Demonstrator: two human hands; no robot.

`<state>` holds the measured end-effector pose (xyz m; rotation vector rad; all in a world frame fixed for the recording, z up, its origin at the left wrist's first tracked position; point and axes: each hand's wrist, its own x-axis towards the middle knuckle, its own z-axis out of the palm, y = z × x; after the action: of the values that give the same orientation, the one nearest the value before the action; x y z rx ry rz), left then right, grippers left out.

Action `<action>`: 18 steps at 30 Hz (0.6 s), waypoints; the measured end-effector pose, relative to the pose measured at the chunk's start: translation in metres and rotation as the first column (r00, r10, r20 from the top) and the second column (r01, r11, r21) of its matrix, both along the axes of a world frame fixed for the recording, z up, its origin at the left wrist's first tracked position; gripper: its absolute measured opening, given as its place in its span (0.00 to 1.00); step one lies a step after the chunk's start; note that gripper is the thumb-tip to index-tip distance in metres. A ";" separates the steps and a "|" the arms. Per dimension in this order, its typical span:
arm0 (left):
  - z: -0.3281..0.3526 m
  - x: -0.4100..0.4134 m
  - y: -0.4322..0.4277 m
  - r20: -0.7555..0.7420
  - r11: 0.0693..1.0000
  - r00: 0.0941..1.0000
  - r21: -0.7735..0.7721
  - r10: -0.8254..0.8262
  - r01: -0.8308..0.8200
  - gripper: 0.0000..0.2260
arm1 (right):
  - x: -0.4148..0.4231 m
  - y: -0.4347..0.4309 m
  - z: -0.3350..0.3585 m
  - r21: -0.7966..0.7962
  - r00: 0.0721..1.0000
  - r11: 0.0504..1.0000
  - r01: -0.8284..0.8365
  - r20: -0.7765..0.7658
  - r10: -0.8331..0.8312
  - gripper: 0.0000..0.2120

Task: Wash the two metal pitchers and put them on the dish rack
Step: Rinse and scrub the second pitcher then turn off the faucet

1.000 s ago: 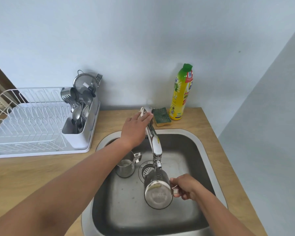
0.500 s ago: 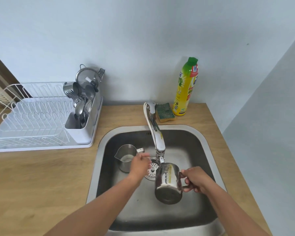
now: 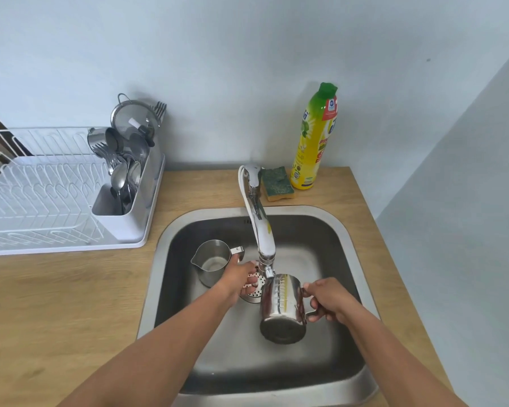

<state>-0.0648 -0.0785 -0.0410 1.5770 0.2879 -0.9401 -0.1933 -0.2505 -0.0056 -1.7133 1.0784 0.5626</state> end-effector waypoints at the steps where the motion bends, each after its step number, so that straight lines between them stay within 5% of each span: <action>1: -0.002 -0.002 0.001 0.017 1.000 1.000 0.009 -0.008 0.008 0.16 | 0.001 0.001 0.001 0.000 1.000 1.000 -0.002 -0.001 0.002 0.13; 15: -0.027 -0.041 0.066 0.307 0.966 0.952 0.240 0.021 -0.098 0.06 | 0.006 0.012 0.016 -0.128 0.996 0.991 -0.041 0.079 0.051 0.16; 18: -0.017 -0.046 0.077 0.369 0.968 0.929 0.216 0.040 -0.127 0.12 | 0.007 0.016 0.022 -0.153 0.993 0.987 -0.045 0.101 0.061 0.17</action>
<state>-0.1106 -0.0019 -0.0577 1.9071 0.2097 -0.5451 -0.1864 -0.2347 0.0160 -1.8868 1.0241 0.4277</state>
